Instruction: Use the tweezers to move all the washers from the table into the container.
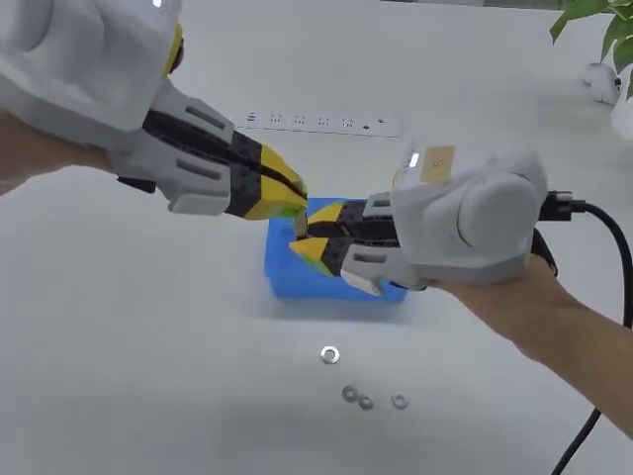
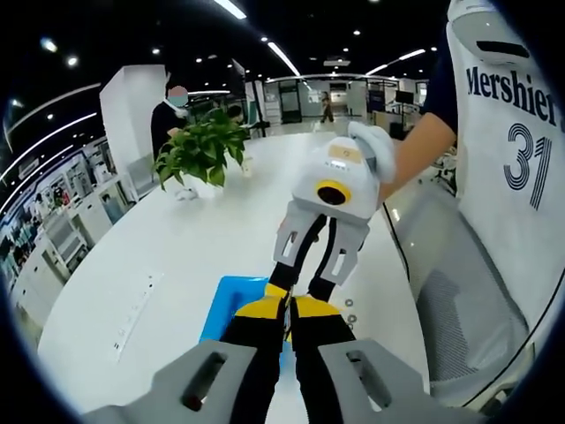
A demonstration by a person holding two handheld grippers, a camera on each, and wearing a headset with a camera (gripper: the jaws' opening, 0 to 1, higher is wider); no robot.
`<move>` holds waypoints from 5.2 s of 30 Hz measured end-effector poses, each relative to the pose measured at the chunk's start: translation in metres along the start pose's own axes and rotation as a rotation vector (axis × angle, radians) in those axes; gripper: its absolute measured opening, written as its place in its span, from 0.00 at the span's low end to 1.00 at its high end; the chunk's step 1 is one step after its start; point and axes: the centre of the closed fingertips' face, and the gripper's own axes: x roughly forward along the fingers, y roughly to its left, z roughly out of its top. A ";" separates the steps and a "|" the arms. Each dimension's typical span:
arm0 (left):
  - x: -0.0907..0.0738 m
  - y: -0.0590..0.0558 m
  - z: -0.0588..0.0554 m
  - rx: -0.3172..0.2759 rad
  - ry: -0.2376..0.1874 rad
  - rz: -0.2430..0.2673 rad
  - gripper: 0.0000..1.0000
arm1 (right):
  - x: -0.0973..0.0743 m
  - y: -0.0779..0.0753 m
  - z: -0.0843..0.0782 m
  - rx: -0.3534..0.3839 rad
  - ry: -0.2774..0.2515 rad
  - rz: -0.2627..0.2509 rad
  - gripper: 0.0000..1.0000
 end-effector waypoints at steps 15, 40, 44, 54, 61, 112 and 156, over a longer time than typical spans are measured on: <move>0.024 0.030 -0.014 -0.053 -0.011 -0.012 0.07 | 0.016 -0.030 -0.025 0.012 0.039 -0.011 0.10; 0.052 0.048 -0.066 -0.152 0.016 -0.022 0.07 | 0.050 -0.029 -0.069 0.078 0.103 0.051 0.10; 0.053 0.051 -0.068 -0.150 0.019 -0.020 0.07 | 0.052 -0.030 -0.074 0.103 0.109 0.055 0.10; 0.058 0.049 -0.071 -0.156 0.020 -0.033 0.07 | 0.051 -0.028 -0.081 0.128 0.122 0.063 0.10; 0.059 0.051 -0.071 -0.138 0.020 -0.031 0.06 | 0.051 -0.031 -0.082 0.126 0.124 0.054 0.11; 0.029 -0.038 0.002 -0.110 -0.073 -0.032 0.06 | -0.029 0.033 -0.030 0.065 0.028 0.022 0.12; 0.051 -0.061 -0.036 -0.227 -0.074 -0.064 0.06 | -0.019 0.067 -0.071 0.134 0.092 0.075 0.12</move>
